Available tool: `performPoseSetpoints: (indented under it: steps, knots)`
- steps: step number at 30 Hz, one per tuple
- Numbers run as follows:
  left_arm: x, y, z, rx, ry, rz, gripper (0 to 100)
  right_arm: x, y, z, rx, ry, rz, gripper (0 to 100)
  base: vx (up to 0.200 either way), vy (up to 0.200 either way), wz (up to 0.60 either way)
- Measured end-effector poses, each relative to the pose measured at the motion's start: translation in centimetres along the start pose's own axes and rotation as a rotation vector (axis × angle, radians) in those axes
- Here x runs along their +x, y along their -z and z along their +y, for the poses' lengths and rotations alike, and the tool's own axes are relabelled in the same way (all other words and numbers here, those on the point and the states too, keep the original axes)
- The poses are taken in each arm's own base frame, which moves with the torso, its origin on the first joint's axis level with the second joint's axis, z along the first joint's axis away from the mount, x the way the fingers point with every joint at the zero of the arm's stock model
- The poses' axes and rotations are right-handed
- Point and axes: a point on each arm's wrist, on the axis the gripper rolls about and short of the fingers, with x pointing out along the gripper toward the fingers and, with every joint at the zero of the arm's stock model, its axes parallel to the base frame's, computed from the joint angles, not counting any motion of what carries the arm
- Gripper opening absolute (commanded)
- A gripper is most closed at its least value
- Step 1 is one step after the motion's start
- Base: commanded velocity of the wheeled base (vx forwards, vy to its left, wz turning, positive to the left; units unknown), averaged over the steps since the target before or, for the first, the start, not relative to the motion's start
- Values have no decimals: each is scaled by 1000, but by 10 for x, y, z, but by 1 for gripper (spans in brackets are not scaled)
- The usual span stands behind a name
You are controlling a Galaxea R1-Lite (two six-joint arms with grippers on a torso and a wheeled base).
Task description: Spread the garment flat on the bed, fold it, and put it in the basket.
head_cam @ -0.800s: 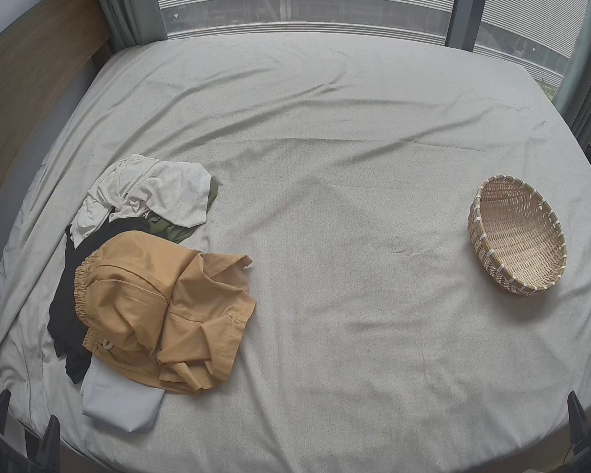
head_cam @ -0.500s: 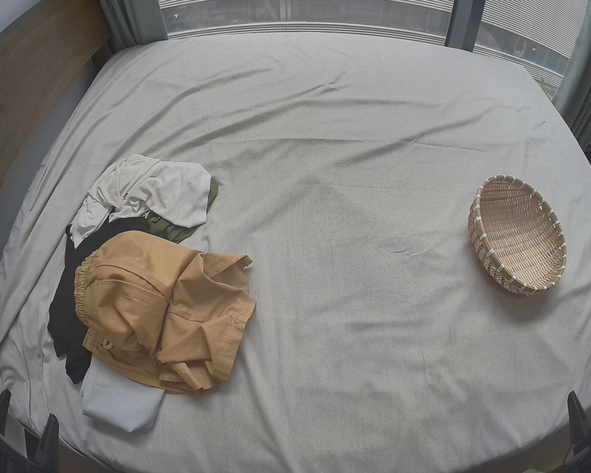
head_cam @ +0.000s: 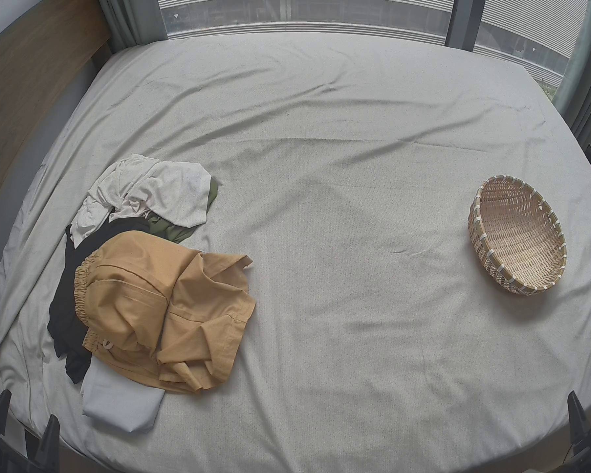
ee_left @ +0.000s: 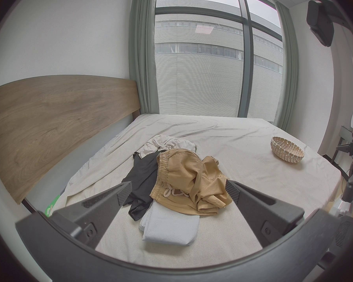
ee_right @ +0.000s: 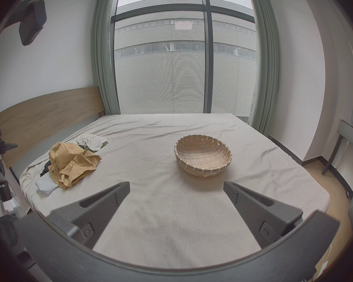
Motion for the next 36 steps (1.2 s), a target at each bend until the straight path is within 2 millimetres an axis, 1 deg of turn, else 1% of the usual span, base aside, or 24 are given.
performPoseSetpoints:
  steps: [11,14,16,18,26,30,33,34,36]
  knots:
    - [0,-4,0,8,2,-30,100,0,0,0,0,1,0,100,0,0,0]
    - [-3,-18,0,11,10,-82,100,0,0,0,0,2,0,100,0,0,0]
    - [-4,-32,-1,13,38,-108,100,0,0,0,0,1,0,100,0,0,0]
    - [-3,-37,-1,12,62,-102,100,0,0,0,0,1,0,100,0,0,0]
    - [20,-62,-2,-114,238,18,100,0,0,0,0,1,0,100,0,0,0]
    - [35,-75,-5,-217,290,94,100,0,0,0,0,1,0,100,0,0,0]
    - [50,-82,-10,-279,321,168,100,0,0,0,0,1,0,100,0,0,0]
    - [52,-83,-10,-284,324,174,100,0,0,0,0,1,0,100,0,0,0]
    - [62,-85,-13,-317,339,217,100,0,0,0,0,1,0,100,0,0,0]
